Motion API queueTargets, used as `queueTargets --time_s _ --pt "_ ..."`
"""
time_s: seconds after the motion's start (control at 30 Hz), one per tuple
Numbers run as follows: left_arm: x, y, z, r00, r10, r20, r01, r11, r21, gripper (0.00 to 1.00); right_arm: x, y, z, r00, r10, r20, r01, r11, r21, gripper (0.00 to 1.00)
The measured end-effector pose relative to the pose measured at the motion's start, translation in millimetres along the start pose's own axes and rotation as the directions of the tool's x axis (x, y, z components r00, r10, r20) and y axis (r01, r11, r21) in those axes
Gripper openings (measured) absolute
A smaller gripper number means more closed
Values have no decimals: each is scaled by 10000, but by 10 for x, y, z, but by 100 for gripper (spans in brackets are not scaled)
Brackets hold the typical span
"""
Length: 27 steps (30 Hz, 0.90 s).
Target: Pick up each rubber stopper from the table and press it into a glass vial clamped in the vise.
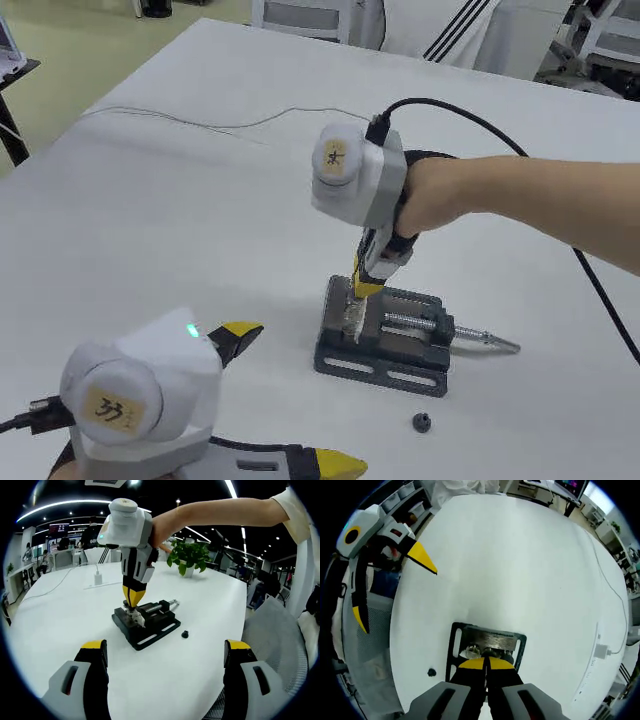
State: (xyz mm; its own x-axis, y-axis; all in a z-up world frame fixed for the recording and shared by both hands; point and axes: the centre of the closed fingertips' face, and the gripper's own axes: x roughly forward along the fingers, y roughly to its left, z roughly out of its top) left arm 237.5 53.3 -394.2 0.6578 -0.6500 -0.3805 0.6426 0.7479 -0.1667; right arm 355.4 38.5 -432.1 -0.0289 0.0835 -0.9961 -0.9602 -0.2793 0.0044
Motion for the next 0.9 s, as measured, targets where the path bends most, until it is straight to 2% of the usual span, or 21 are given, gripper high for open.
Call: queueTargets --time_s 0.1,0.27,0.37,0.57,0.87,0.9 --pt "-12 -2 10 10000 14 3 -14 10000 86 96 -4 19 -3 10000 -32 -90 34 9999 162 0" --pt "-45 -22 29 10000 56 74 -57 9999 155 96 -10 36 -9 9997 -167 -170 162 9994 -316 0" --pt "-71 -25 13 9999 103 87 -105 9999 136 96 -10 15 0 9997 -223 -18 222 9990 -395 0" --pt "-125 -27 -20 9998 192 78 -193 9997 114 96 -5 -2 3 9989 -221 420 224 9997 -58 0" --pt "-143 -32 -26 9997 231 75 -232 9997 121 97 1 -8 -9 9964 -367 764 360 9993 104 0" --pt "-142 -34 -26 9997 229 77 -230 9997 104 97 -6 19 -9 9960 -261 852 247 9995 176 2"
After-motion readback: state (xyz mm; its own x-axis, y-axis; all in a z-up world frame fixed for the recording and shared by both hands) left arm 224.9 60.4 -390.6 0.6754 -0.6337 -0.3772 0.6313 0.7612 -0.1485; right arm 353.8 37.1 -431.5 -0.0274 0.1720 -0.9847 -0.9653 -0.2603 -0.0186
